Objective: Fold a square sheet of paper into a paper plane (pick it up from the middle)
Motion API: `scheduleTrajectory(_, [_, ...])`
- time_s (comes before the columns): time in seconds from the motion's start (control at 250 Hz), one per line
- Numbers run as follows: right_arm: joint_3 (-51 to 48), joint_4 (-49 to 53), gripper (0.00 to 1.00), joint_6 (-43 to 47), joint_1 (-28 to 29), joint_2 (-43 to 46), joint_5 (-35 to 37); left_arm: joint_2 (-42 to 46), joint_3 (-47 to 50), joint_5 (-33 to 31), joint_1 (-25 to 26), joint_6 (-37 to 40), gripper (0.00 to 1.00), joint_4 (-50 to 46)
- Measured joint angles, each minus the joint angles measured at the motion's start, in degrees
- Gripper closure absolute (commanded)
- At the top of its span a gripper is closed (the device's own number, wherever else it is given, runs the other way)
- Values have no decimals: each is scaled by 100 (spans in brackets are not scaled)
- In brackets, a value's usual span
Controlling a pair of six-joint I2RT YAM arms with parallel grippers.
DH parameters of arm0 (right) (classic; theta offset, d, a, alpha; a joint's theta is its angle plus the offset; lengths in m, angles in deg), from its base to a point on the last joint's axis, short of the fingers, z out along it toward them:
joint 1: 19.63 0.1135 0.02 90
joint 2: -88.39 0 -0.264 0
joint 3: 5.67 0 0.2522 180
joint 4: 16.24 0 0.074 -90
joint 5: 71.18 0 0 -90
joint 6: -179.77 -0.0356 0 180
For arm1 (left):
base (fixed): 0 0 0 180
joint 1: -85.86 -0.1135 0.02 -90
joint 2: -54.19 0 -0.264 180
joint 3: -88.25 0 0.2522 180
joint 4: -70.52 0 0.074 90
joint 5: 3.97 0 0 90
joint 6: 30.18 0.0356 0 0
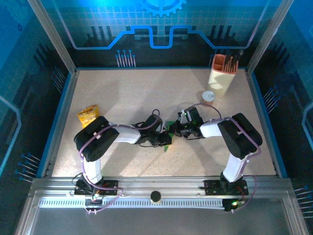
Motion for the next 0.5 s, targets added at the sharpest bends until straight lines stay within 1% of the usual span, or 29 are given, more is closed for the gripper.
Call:
scheduleTrajectory(0.112, [0,4,89,0,2,2,0,37,142,-118,92,-15,98,251])
scheduleTrajectory(0.292, [0,28,89,0,7,4,-4,337,654,-330,184,-109,97,664])
scheduleTrajectory(0.503, [2,39,89,2,15,7,0,680,1016,-496,345,-144,95,660])
